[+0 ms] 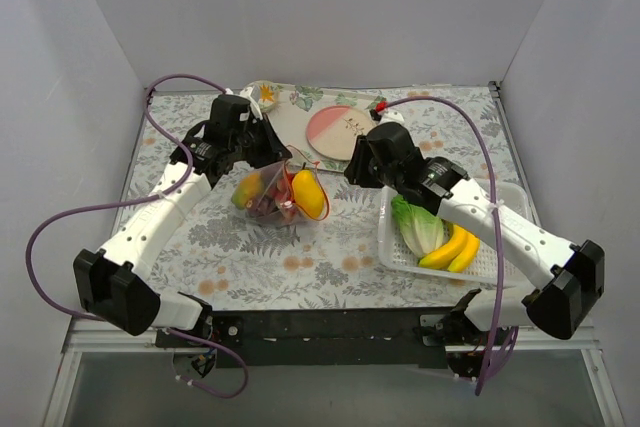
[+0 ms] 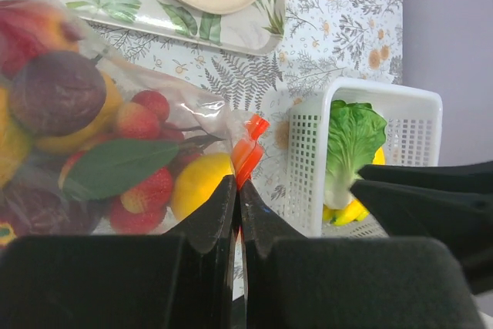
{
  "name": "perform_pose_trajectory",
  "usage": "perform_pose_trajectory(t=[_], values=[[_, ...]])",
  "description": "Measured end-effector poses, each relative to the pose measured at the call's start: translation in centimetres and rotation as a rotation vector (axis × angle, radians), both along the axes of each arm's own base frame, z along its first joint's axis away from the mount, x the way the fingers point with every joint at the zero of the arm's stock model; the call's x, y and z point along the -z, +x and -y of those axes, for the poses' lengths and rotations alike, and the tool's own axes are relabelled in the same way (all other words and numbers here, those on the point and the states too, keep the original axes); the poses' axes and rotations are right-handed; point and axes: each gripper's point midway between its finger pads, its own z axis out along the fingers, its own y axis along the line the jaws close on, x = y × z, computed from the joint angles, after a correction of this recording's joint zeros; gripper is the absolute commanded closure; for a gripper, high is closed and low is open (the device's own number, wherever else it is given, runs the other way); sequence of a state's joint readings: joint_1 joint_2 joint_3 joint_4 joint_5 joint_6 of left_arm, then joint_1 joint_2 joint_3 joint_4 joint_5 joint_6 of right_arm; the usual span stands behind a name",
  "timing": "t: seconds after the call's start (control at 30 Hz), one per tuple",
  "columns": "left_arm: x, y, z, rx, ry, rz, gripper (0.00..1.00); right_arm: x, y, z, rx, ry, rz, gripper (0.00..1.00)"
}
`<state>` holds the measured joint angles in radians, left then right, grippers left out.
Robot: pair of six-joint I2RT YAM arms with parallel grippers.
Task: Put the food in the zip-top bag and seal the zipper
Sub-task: Adjust the zipper food storage bag at the center of the board.
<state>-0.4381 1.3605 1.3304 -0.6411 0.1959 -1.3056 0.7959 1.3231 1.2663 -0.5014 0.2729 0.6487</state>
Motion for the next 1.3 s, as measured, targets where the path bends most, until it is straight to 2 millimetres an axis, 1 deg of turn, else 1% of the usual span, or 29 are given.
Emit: perform_pose_trajectory(t=[0.13,0.2,0.27,0.33,0.43,0.53,0.63,0.73,0.83,0.97,1.1,1.2,1.23,1.27,1.3], values=[[-0.5,0.0,0.2,0.011,-0.023,0.008,1.0,4.8,-0.8,0.1,-0.037,-0.021,-0.08,0.61],[-0.8,-0.1,0.3,0.016,-0.031,0.016,1.0,6.6,-1.2,-0.2,-0.06,-0.021,-0.115,0.61],[-1.1,-0.2,0.3,0.02,-0.037,0.022,1.0,8.0,-1.7,-0.6,-0.085,-0.011,-0.139,0.61],[-1.3,-0.3,0.3,0.025,-0.042,0.024,1.0,8.8,-2.1,-0.9,-0.1,0.006,-0.152,0.61],[-1.4,-0.4,0.3,0.029,-0.047,0.024,1.0,9.3,-2.3,-1.0,-0.091,0.033,-0.156,0.61],[-1.4,-0.4,0.4,0.033,-0.05,0.023,1.0,9.6,-2.9,0.0,-0.053,0.053,-0.157,0.61],[-1.4,-0.5,0.4,0.036,-0.053,0.022,1.0,8.8,-3.2,1.0,-0.009,0.082,-0.136,0.62],[-1.4,-0.5,0.5,0.039,-0.057,0.019,1.0,7.5,-3.4,1.2,0.014,0.115,-0.106,0.62],[-1.5,-0.6,0.6,0.041,-0.059,0.018,1.0,7.1,-4.3,0.3,0.002,0.11,-0.089,0.61],[-1.5,-0.6,0.6,0.044,-0.063,0.016,1.0,7.6,-5.6,-1.6,-0.041,0.08,-0.101,0.61],[-1.5,-0.6,0.6,0.045,-0.064,0.014,1.0,8.6,-5.2,-1.8,-0.022,0.05,-0.112,0.63],[-1.4,-0.7,0.7,0.046,-0.064,0.012,1.0,9.0,-4.9,-1.7,-0.01,0.042,-0.112,0.65],[-1.3,-0.7,0.6,0.046,-0.064,0.012,1.0,9.1,-4.9,-1.7,-0.007,0.038,-0.112,0.67],[-1.3,-0.7,0.6,0.046,-0.063,0.01,1.0,9.3,-4.8,-1.8,-0.004,0.034,-0.113,0.72],[-1.2,-0.8,0.6,0.046,-0.062,0.009,1.0,9.5,-4.7,-1.8,-0.001,0.029,-0.114,0.75]])
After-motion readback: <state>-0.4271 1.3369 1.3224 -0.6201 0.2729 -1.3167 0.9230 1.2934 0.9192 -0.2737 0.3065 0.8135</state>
